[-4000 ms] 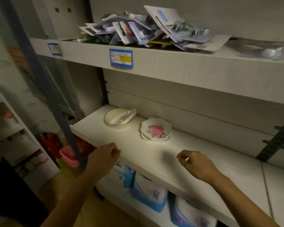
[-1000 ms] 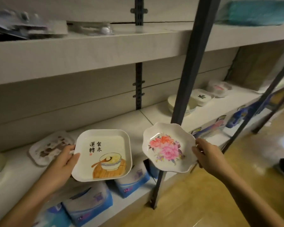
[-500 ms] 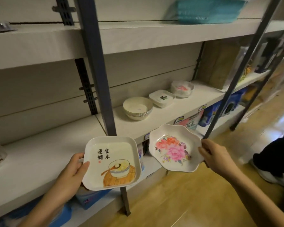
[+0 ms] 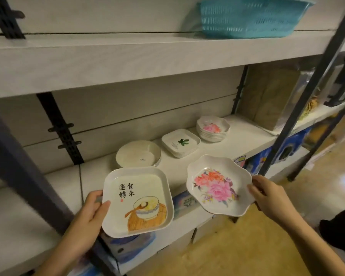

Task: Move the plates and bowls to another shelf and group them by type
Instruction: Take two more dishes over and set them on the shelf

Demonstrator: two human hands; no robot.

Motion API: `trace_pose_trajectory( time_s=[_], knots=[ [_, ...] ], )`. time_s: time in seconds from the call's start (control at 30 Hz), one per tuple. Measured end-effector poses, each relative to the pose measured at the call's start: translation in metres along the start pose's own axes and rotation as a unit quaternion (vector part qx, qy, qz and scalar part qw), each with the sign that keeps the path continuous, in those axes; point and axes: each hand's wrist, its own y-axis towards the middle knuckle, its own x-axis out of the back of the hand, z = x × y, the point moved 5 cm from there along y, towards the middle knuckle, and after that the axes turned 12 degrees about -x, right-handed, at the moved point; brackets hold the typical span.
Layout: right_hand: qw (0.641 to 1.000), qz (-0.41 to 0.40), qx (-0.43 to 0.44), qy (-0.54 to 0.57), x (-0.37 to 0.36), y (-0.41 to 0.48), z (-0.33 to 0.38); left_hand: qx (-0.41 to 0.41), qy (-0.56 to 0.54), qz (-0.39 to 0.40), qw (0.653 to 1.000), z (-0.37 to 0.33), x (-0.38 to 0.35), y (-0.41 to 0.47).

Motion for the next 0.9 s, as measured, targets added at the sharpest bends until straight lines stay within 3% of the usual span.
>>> trace_pose_trajectory(
  time_s=[0.1, 0.4, 0.67, 0.9],
  knots=[
    [1.0, -0.006, 0.012, 0.01, 0.013, 0.045, -0.003, -0.002, 0.005, -0.028, 1.0, -0.012, -0.027, 0.032],
    [0.995, 0.084, 0.053, 0.031, 0.024, 0.168, -0.008, 0.021, 0.039, -0.103, 0.994, -0.031, -0.101, 0.101],
    [0.981, 0.166, 0.097, -0.018, 0.025, 0.266, -0.006, 0.078, 0.103, -0.228, 0.965, -0.025, -0.154, 0.146],
    [0.973, 0.183, 0.129, -0.06, 0.025, 0.314, -0.012, 0.083, 0.17, -0.276, 0.942, -0.032, -0.192, 0.2]
  ],
)
